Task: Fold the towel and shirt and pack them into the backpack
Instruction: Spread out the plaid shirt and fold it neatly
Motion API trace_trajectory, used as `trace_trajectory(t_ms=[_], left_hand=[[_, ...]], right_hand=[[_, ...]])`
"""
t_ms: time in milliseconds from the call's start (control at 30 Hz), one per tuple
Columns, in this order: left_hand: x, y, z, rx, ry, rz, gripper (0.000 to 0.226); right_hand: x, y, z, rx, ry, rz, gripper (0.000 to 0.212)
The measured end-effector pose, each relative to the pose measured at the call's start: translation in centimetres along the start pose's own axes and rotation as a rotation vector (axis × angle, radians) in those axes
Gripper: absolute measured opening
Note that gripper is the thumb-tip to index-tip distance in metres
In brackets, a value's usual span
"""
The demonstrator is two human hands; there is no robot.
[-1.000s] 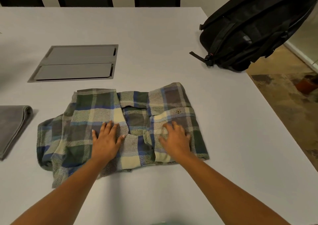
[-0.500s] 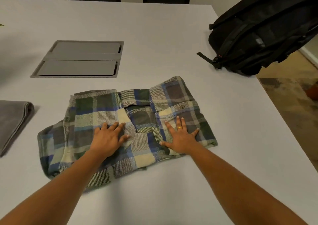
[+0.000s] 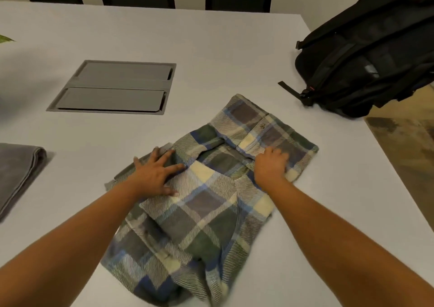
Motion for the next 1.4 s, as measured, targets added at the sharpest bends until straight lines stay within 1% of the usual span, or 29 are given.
trace_trajectory(t_ms=[33,67,100,133,200,233,267,333,400,467,500,533,567,667,733,767,833,867,900,933,967,1033,1100,1133,1167,1200,1233,1300,1400], left_hand=[[0.2,0.1,0.4,-0.013,0.04,-0.008,0.095],[0.5,0.3,0.6,-0.014,0.07,-0.029,0.108],[1.0,0.4,0.8,-0.02,0.088,-0.062,0.117],[1.4,0.5,1.0,-0.027,0.09,-0.106,0.115],[2.2,0.4,0.9,-0.041,0.078,-0.188,0.091],[2.5,0.4,0.9,-0.048,0.07,-0.216,0.084],[2.8,0.4,1.0,-0.05,0.071,-0.23,0.082],[2.9,0.5,1.1,-0.064,0.103,-0.249,0.081],[2.8,0.0,1.1,-0.082,0.117,-0.211,0.087],[2.7,-1.5,0.7,-0.099,0.126,-0.057,0.092],[2.8,-2.6,0.3,-0.106,0.117,0.019,0.087],[2.7,-3.9,-0.1,-0.119,0.091,0.035,0.083],[2.5,-5.0,-0.3,-0.14,0.074,0.011,0.082],[2.4,-7.1,-0.7,-0.204,0.113,-0.104,0.087],[1.6,-9.0,-1.4,-0.157,0.131,-0.116,0.084],[1.2,-9.8,-1.6,-0.096,0.127,-0.074,0.078],[-0.1,-10.9,-1.5,0.06,0.116,0.095,0.066],[-0.9,-10.9,-0.9,0.095,0.092,0.138,0.063],[-1.8,-10.6,-0.1,0.077,0.066,0.121,0.059],[-2.6,-10.0,0.8,0.042,0.015,0.032,0.056],[-3.3,-9.2,1.9,-0.003,-0.06,-0.106,0.051],[-4.7,-7.4,4.1,-0.12,-0.268,-0.465,0.04],[-5.9,-5.3,6.2,-0.22,-0.476,-0.785,0.031],[-6.3,-4.1,7.4,-0.276,-0.545,-0.912,0.031],[-6.5,-3.2,8.4,-0.338,-0.573,-1.03,0.034],[-6.5,-2.3,9.4,-0.395,-0.572,-1.137,0.038],[-6.4,-1.8,10.3,-0.435,-0.551,-1.229,0.041],[-6.3,-1.7,11.6,-0.451,-0.502,-1.351,0.043],[-6.5,-2.6,12.6,-0.423,-0.439,-1.397,0.043]], right_hand=[[0.4,0.7,-0.1,0.057,0.044,0.219,0.043],[0.8,1.3,-0.4,0.106,0.107,0.444,0.053],[1.2,1.9,-0.6,0.132,0.17,0.623,0.067],[1.8,2.5,-0.9,0.119,0.208,0.707,0.079],[2.9,3.4,-1.1,0.042,0.207,0.703,0.095],[3.4,3.5,-1.0,0.02,0.191,0.692,0.098],[3.7,3.5,-0.6,0.011,0.176,0.683,0.1],[3.5,3.2,0.5,-0.012,0.175,0.668,0.101],[3.0,2.8,1.8,-0.057,0.203,0.645,0.102],[2.6,2.1,3.0,-0.114,0.214,0.626,0.102],[2.4,1.7,3.6,-0.145,0.214,0.617,0.101],[2.2,1.3,4.1,-0.179,0.213,0.606,0.101],[2.1,0.9,4.6,-0.212,0.21,0.593,0.1],[1.8,-0.1,6.2,-0.309,0.198,0.509,0.1],[1.5,-0.8,7.5,-0.379,0.186,0.434,0.1],[1.4,-1.2,8.1,-0.413,0.18,0.41,0.099],[1.2,-1.7,9.0,-0.465,0.164,0.387,0.096],[1.2,-1.8,9.3,-0.48,0.153,0.385,0.095],[1.2,-1.9,9.4,-0.487,0.138,0.389,0.093],[1.3,-1.8,9.3,-0.489,0.116,0.4,0.09],[1.6,-1.8,9.3,-0.481,0.09,0.418,0.087],[2.0,-1.8,9.0,-0.427,0.003,0.501,0.076],[2.0,-2.1,8.6,-0.288,-0.199,0.66,0.059],[1.8,-2.5,8.4,-0.18,-0.324,0.756,0.049],[1.7,-2.9,8.1,-0.054,-0.428,0.842,0.042],[1.7,-3.4,8.0,0.074,-0.492,0.902,0.038],[2.0,-3.8,8.0,0.19,-0.504,0.943,0.037],[2.6,-4.6,8.3,0.356,-0.408,1.034,0.042],[3.2,-5.4,8.8,0.456,-0.237,1.209,0.057]])
Point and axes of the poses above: each hand's wrist, its own z-axis towards the middle knuckle, its own x-axis out of the palm, y = z × x, the point moved 2 cm from there along z, towards the middle knuckle, and after that the axes turned 8 degrees about -z, right-handed, at the moved point
